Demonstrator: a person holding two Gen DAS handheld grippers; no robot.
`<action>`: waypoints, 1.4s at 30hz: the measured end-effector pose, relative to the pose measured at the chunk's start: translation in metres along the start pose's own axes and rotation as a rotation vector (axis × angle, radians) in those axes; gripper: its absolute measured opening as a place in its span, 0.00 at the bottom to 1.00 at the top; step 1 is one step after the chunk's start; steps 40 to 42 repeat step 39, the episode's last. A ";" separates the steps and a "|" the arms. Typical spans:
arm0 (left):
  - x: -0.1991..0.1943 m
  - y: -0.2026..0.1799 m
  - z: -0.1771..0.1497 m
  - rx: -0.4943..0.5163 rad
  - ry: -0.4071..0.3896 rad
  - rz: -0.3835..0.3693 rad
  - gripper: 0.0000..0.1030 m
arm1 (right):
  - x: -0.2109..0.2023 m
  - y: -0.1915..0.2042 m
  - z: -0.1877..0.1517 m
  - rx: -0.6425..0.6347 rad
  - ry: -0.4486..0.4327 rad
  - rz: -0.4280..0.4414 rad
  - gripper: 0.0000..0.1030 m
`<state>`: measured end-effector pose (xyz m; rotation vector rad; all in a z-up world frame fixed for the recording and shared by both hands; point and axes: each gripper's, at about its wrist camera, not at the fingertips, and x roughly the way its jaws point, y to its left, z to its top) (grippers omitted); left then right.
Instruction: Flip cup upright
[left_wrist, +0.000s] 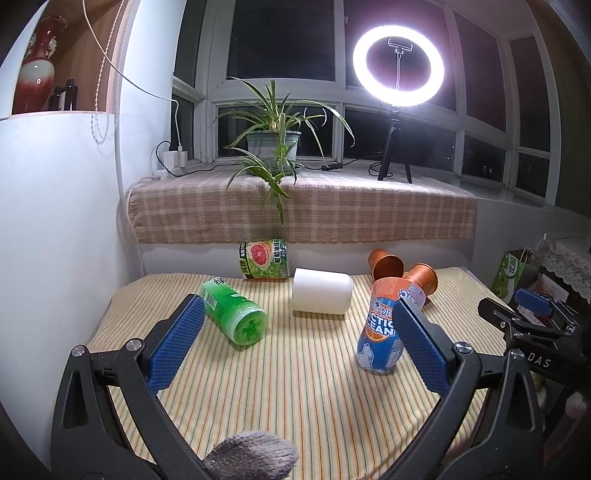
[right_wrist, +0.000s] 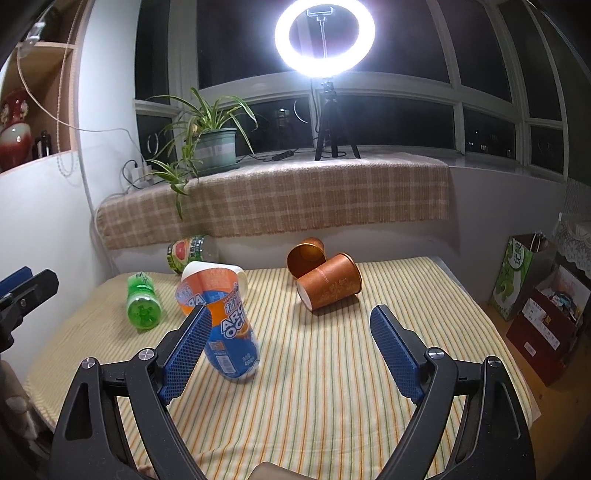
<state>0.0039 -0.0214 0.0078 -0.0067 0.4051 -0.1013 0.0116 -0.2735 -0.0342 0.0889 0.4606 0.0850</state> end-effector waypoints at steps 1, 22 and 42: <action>0.000 0.000 0.000 -0.001 0.001 0.001 1.00 | 0.001 0.000 0.000 0.001 0.002 0.000 0.85; 0.002 0.004 -0.003 -0.003 0.005 0.005 1.00 | 0.008 0.004 -0.005 0.001 0.036 0.012 0.85; 0.003 0.005 -0.009 -0.006 0.005 0.011 1.00 | 0.012 0.007 -0.007 0.001 0.054 0.025 0.85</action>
